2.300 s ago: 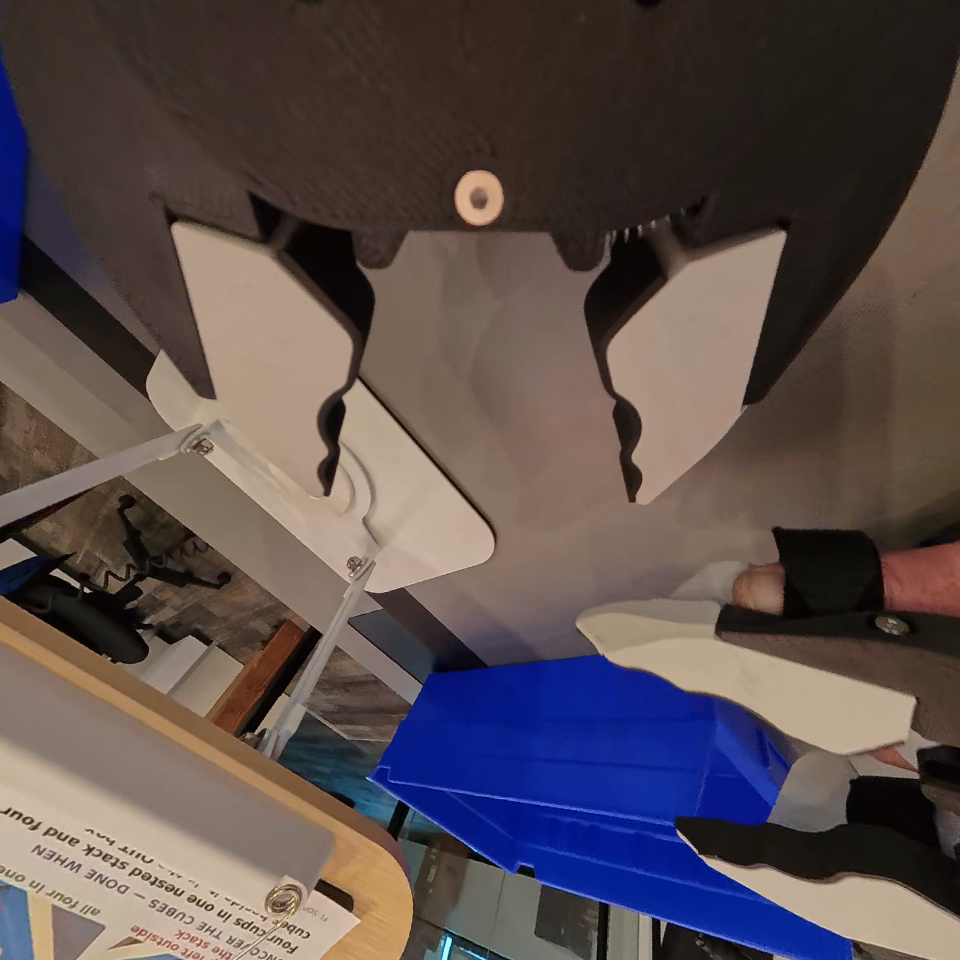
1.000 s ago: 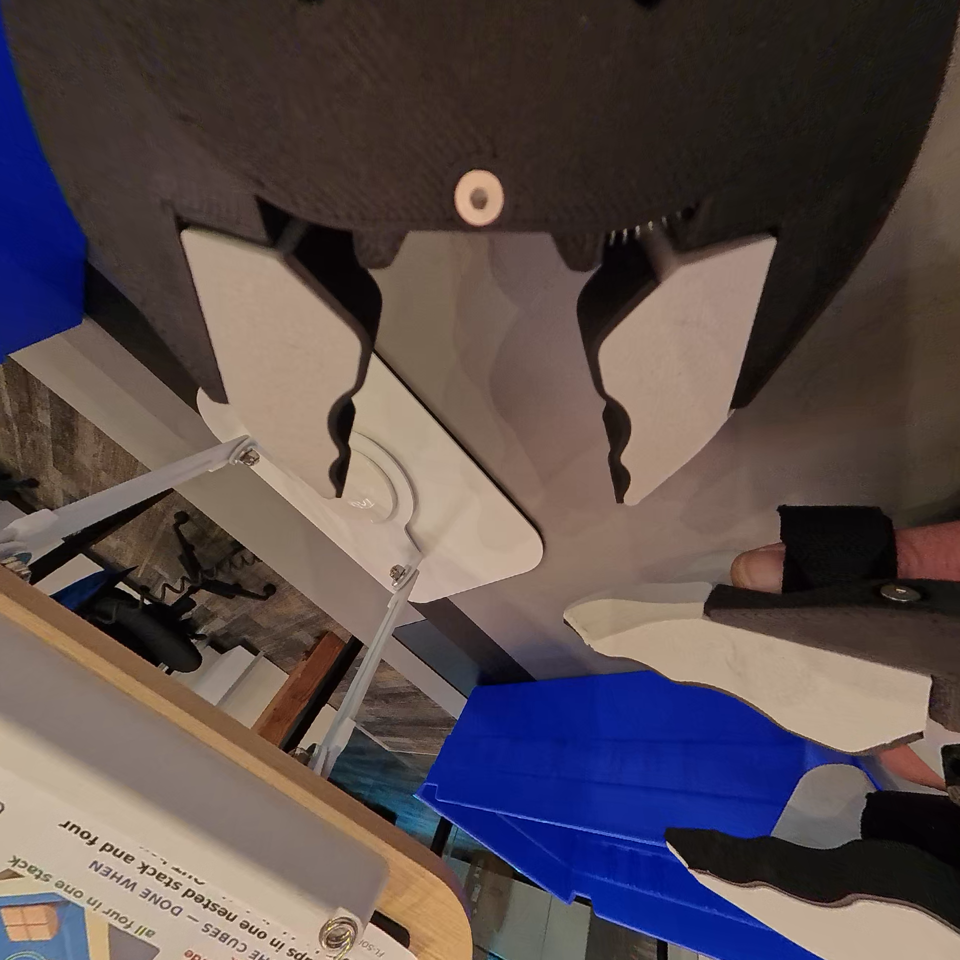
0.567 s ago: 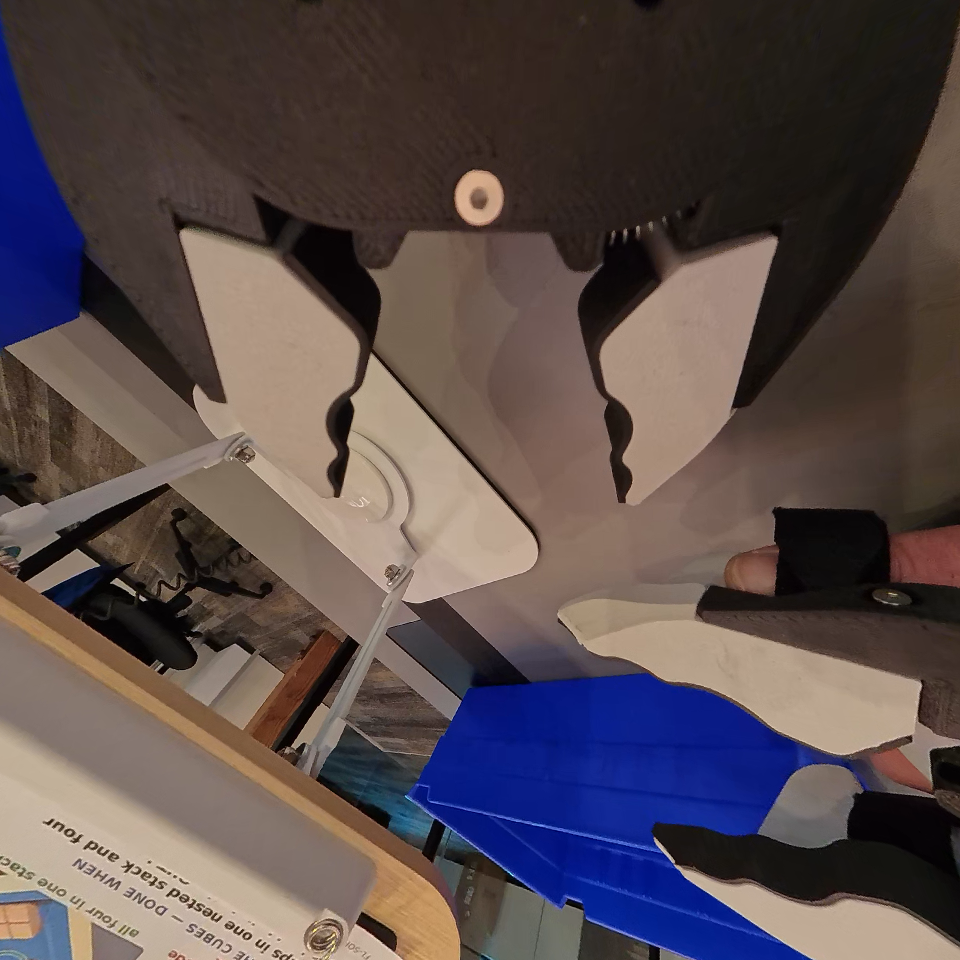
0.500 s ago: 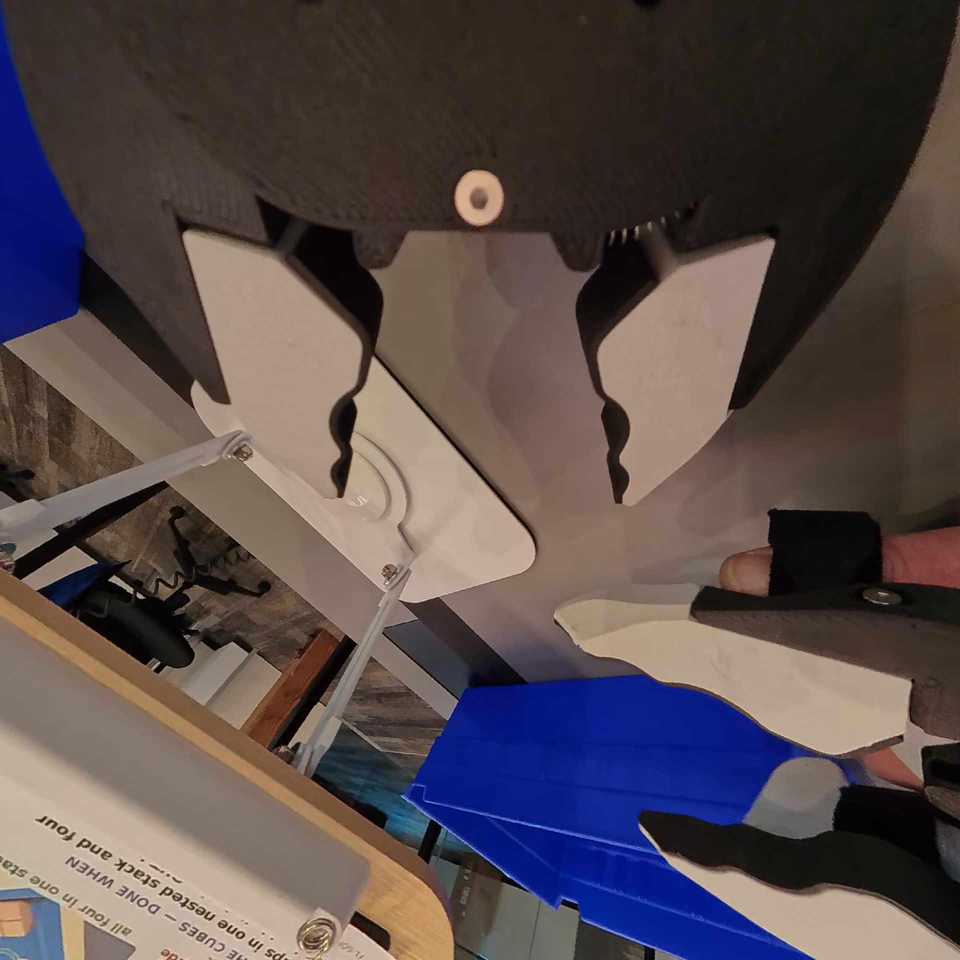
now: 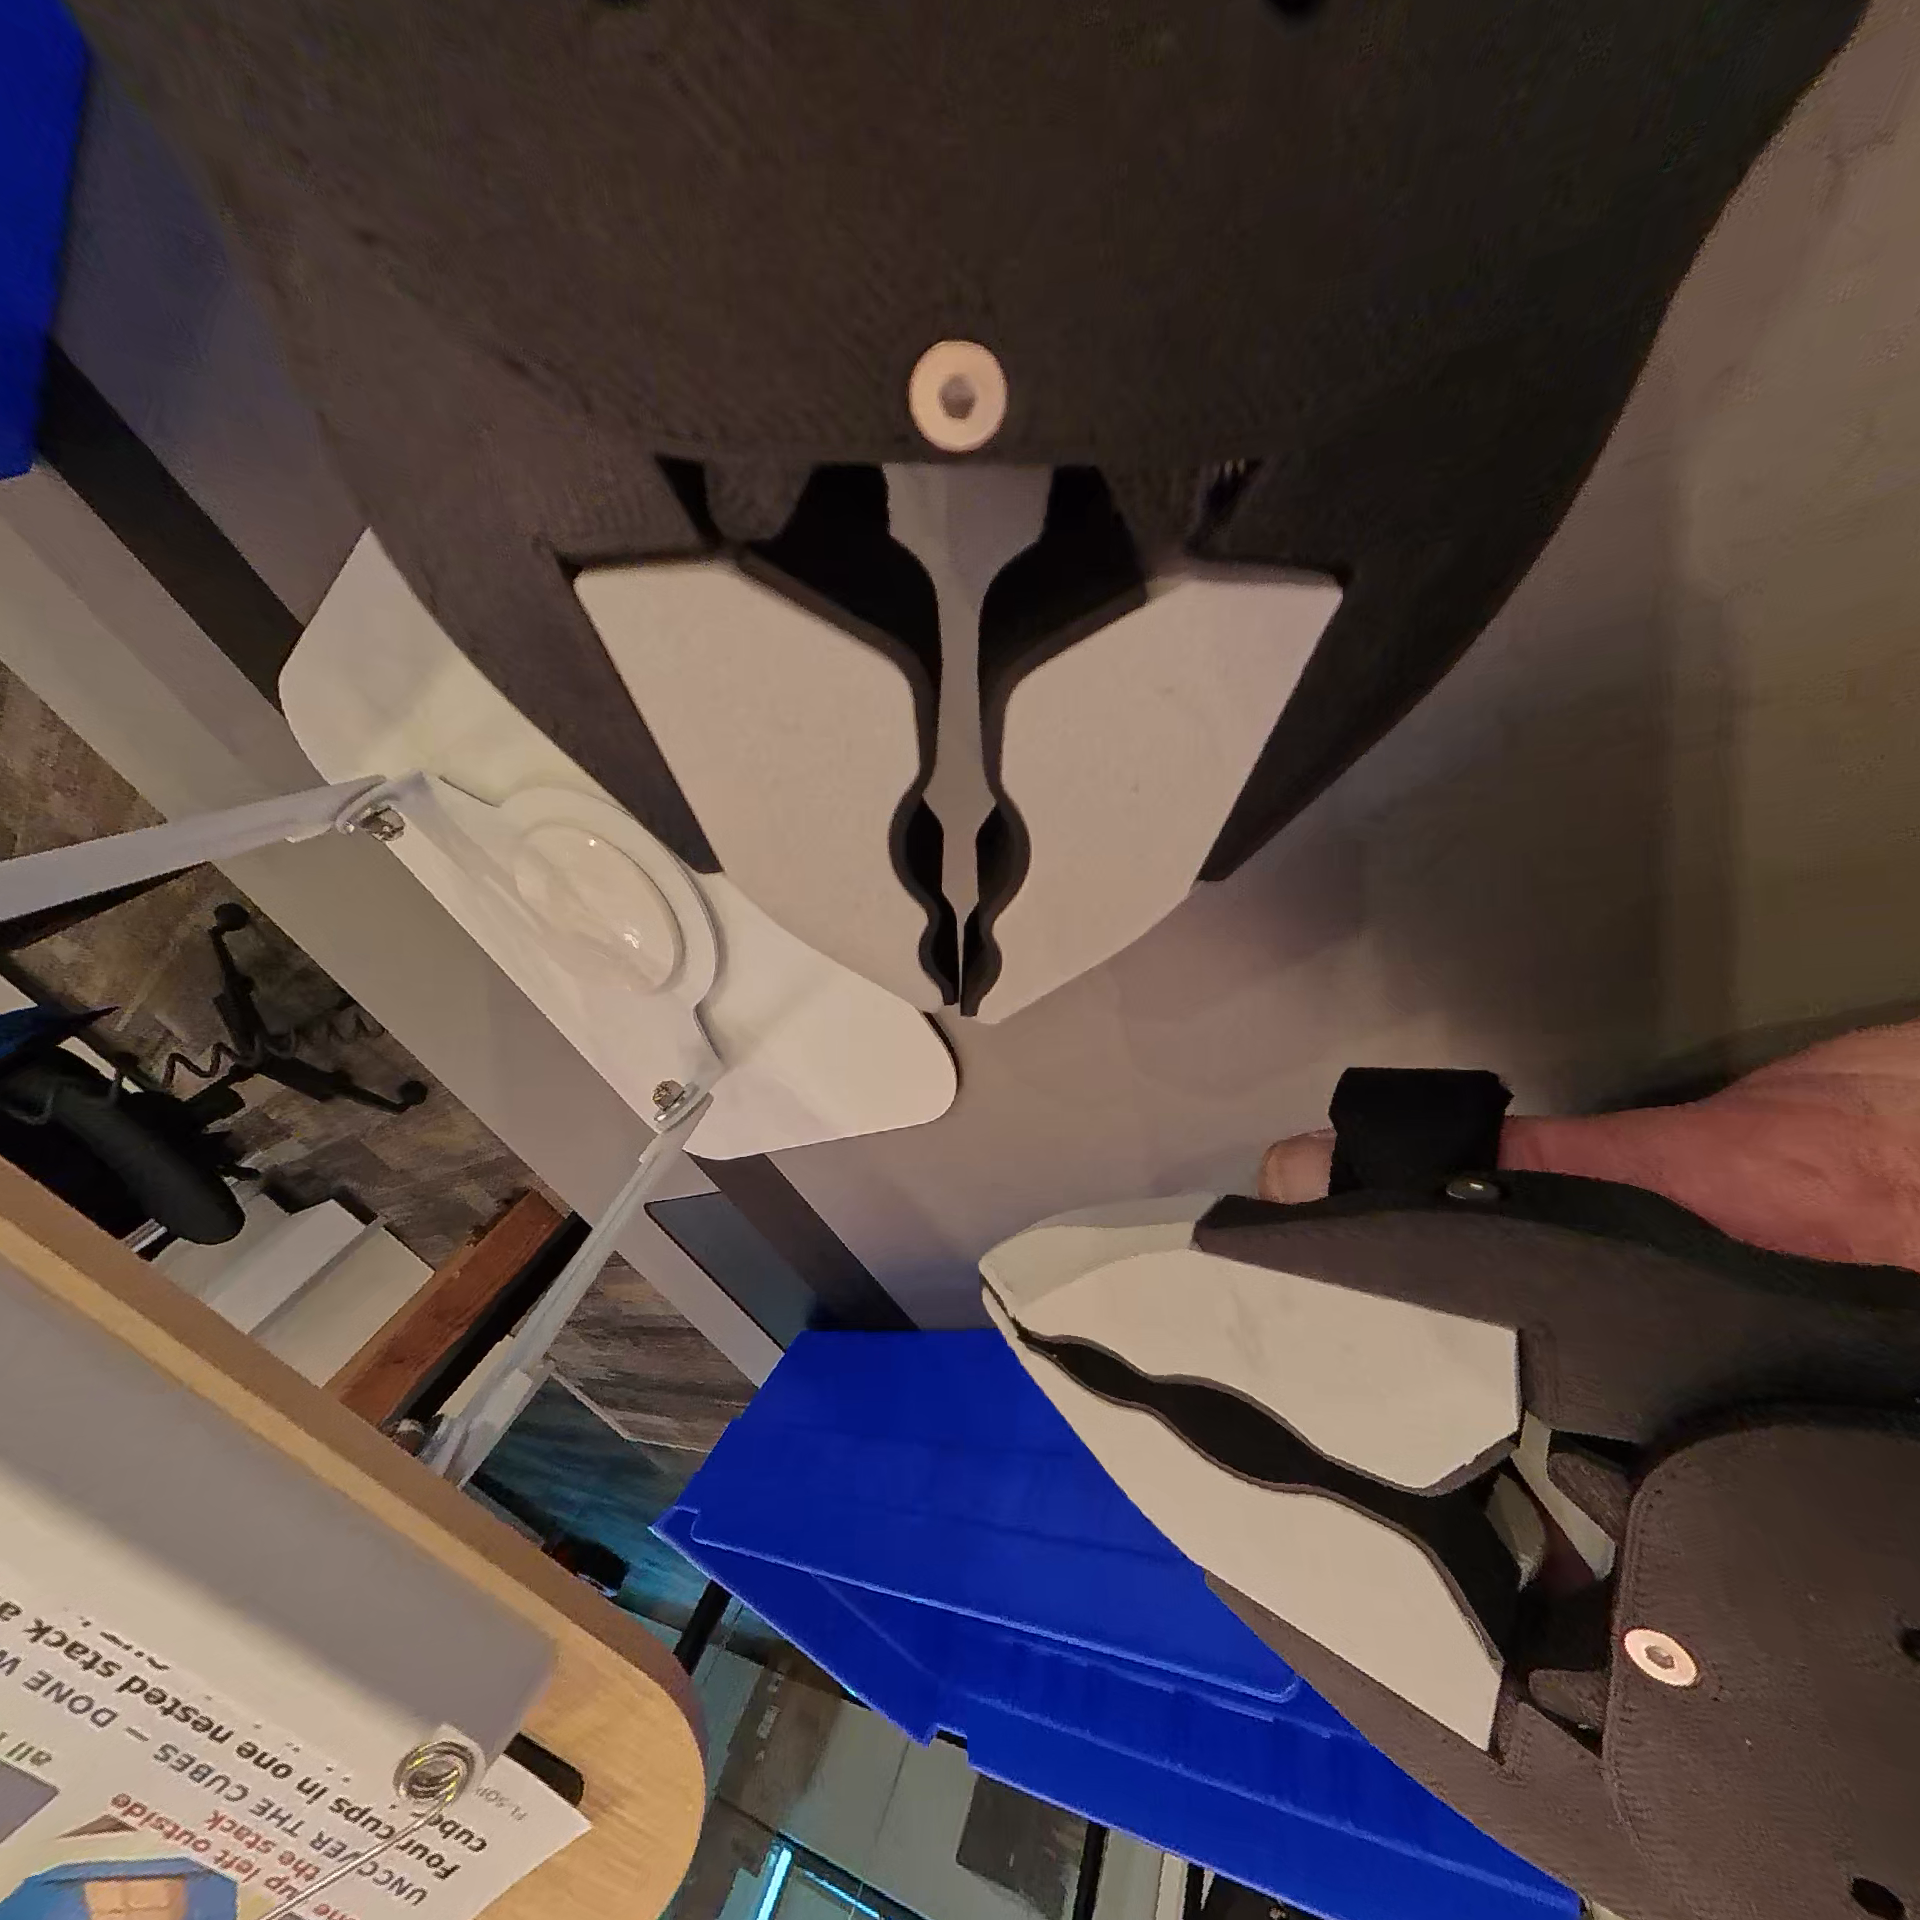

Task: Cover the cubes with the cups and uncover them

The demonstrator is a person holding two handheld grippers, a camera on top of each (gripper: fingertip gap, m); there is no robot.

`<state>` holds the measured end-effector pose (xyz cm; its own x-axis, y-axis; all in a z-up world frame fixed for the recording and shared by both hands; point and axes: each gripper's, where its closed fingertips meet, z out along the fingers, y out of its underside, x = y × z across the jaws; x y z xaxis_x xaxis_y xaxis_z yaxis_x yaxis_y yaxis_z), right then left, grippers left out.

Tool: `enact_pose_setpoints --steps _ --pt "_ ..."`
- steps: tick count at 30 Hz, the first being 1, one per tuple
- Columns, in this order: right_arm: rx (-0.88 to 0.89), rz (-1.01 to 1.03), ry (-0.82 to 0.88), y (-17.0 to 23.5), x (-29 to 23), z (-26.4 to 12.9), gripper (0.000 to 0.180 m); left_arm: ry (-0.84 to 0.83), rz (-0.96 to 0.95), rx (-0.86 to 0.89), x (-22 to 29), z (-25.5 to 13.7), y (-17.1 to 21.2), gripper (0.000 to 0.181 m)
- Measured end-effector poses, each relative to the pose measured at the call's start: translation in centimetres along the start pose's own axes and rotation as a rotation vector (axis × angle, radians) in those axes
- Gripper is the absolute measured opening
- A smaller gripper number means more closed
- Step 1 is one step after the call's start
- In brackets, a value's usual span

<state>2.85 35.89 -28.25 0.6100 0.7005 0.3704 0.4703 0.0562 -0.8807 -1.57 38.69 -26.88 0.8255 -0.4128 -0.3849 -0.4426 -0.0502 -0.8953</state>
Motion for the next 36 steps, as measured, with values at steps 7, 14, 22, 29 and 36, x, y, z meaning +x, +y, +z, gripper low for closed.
enact_pose_setpoints --steps 7,14,22,29,36 --pt "0.001 0.027 -0.019 0.0 -0.1 -0.2 0.01 -0.003 0.001 -0.006 -0.6 -0.4 0.3 0.003" --pt "0.006 0.015 -0.047 0.4 -1.0 -2.5 0.01 -0.071 -0.025 0.006 -4.0 -3.0 1.3 0.004" --pt "0.01 -0.003 -0.049 0.8 -1.1 -3.6 0.02 -0.172 -0.103 0.015 -8.0 -5.3 2.7 0.015" --pt "-0.001 0.001 -0.039 0.9 -1.0 -3.4 0.028 -0.214 -0.058 0.0 -8.9 -5.3 2.8 0.022" --pt "-0.003 0.0 -0.035 1.0 -1.0 -3.4 0.03 -0.262 -0.082 0.003 -10.4 -5.9 3.0 0.03"
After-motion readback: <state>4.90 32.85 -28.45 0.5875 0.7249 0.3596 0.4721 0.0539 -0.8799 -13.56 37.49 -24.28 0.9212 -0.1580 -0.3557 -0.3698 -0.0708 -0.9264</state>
